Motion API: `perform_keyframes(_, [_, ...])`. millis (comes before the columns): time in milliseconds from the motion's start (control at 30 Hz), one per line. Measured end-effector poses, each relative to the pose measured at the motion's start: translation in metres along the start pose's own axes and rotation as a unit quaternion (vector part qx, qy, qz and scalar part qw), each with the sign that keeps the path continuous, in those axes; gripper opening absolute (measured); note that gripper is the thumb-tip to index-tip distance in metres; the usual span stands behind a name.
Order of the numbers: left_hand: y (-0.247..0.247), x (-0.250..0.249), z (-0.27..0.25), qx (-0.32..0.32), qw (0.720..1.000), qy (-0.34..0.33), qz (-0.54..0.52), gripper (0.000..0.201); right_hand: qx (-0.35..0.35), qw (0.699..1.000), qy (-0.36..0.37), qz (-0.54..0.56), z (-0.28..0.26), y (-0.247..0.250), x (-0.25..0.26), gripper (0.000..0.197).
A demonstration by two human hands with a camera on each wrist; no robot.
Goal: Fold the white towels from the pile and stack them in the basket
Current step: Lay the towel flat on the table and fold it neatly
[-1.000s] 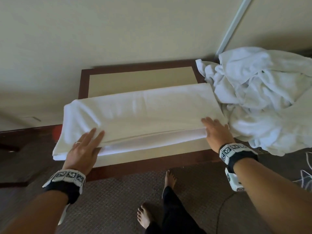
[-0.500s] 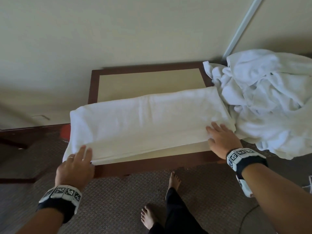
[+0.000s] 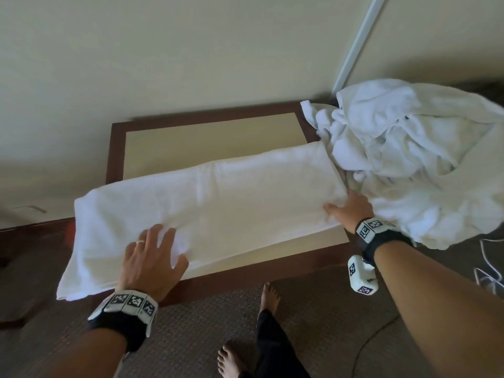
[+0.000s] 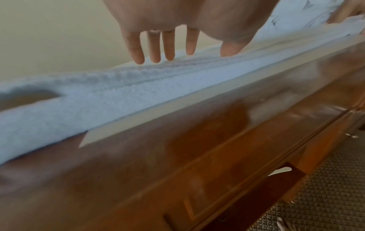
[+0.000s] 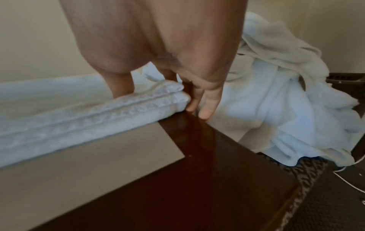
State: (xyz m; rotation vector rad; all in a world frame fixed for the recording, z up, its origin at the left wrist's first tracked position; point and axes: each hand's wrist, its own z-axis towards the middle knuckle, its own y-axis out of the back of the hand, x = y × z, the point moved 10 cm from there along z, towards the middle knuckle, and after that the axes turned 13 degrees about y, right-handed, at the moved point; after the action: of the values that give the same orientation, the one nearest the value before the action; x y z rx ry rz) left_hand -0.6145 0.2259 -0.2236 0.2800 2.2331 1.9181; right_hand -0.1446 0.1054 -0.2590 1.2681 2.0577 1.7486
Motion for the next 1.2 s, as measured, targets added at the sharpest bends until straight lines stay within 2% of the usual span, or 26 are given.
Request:
perform_keyframes(100, [0.004,-0.017,0.009,0.008,1.0,-0.013,-0.008,0.064,0.021,0.999,-0.018,0.039,0.009,0.001,-0.012,0.075])
perform_keyframes(233, [0.004,-0.033,0.022,0.021,1.0,-0.009,-0.022,0.06,0.069,0.998,-0.012,0.008,0.02,0.008,-0.011,0.059])
perform_keyframes(400, [0.011,-0.05,0.047,0.033,0.997,0.017,-0.071,0.053,0.05,0.994,0.088,-0.042,0.045,0.042,0.045,0.049])
perform_keyframes(533, [0.014,-0.064,0.064,0.032,0.997,0.019,-0.073,0.053,-0.019,0.982,0.174,-0.067,0.082,0.102,0.112,0.043])
perform_keyframes(667, [0.018,-0.084,0.085,0.056,0.997,0.013,-0.055,0.051,-0.133,0.964,0.206,-0.098,0.115,0.184,0.161,0.03])
perform_keyframes(767, [0.009,-0.09,0.099,0.105,0.993,0.011,-0.047,0.05,-0.226,0.941,0.233,-0.095,0.121,0.233,0.187,0.031])
perform_keyframes(867, [0.014,-0.106,0.106,0.104,0.985,-0.039,-0.129,0.05,-0.264,0.92,0.278,-0.087,0.106,0.252,0.214,0.028])
perform_keyframes(967, [0.038,-0.11,0.118,0.102,0.959,-0.024,-0.263,0.031,-0.254,0.904,0.327,-0.101,0.07,0.236,0.245,0.029])
perform_keyframes(1067, [0.06,-0.083,0.133,0.043,0.93,0.028,-0.365,0.019,-0.205,0.904,0.366,-0.085,0.018,0.179,0.267,0.021])
perform_keyframes(1100, [0.067,-0.069,0.136,0.013,0.923,0.035,-0.382,0.017,-0.172,0.908,0.372,-0.084,0.0,0.152,0.273,0.019])
perform_keyframes(1200, [0.081,-0.027,0.136,-0.061,0.917,0.011,-0.395,0.012,-0.004,0.921,0.372,-0.112,-0.051,0.05,0.278,0.025])
